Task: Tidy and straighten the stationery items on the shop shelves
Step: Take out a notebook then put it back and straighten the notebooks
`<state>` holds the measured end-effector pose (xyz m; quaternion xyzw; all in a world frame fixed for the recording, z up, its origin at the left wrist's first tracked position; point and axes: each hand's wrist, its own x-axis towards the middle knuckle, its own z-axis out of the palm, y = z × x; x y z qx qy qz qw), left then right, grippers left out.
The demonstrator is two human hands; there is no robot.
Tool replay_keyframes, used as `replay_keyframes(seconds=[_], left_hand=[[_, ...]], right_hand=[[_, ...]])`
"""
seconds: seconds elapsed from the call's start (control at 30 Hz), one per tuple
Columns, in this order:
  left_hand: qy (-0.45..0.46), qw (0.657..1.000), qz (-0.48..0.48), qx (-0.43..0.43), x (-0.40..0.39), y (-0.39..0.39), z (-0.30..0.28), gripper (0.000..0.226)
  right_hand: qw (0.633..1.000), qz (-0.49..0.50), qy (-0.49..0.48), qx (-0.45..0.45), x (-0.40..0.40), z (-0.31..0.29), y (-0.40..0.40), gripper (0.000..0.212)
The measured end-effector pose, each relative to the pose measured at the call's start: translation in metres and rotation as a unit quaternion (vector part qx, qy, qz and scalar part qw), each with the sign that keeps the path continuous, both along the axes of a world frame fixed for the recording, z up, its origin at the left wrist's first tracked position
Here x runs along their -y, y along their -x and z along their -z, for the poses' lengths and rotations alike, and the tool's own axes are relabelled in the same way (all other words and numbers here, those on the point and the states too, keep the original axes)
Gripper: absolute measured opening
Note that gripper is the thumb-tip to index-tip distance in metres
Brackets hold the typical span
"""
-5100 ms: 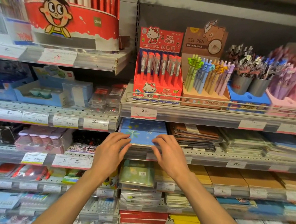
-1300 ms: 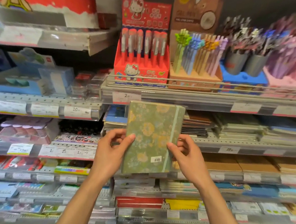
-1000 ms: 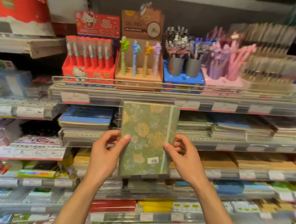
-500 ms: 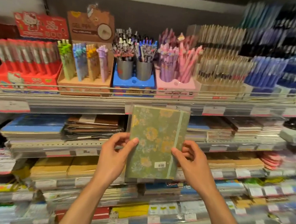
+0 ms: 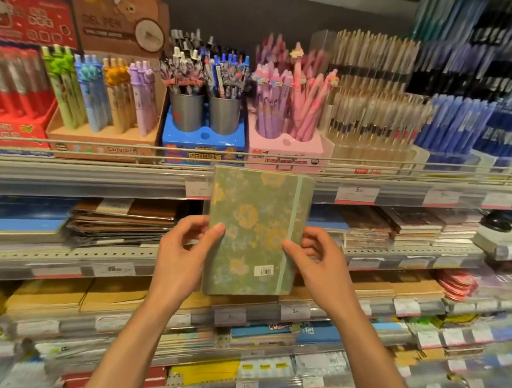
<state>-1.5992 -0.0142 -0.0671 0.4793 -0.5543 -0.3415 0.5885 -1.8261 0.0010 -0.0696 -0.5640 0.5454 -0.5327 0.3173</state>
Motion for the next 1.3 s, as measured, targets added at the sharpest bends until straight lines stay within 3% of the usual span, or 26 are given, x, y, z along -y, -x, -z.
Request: replay_keyframes(seconds=[0.43,0.63,1.0,1.3], left_hand=[[-0.033,0.994,-0.100,-0.013,-0.026,0.045,0.019,0.018],[-0.076,0.994,-0.076,-0.017,-0.032,0.044,0.043,0.014],[-0.160,0.986,-0.046,-0.007,-0.009,0.025,0.066,0.019],[-0.183,0.982,-0.039,-0.019,0.020,0.016,0.030,0.025]], right_hand=[[0.993,-0.117,-0.019,-0.020,0.026,0.018,0.045,0.026],[0.989,-0.132,-0.063,-0.033,0.027,0.045,0.045,0.023],[0.986,-0.090,-0.128,-0.063,0.033,0.063,0.019,0.023],[0.991,-0.023,-0.122,0.041,0.049,0.036,-0.007,0.008]])
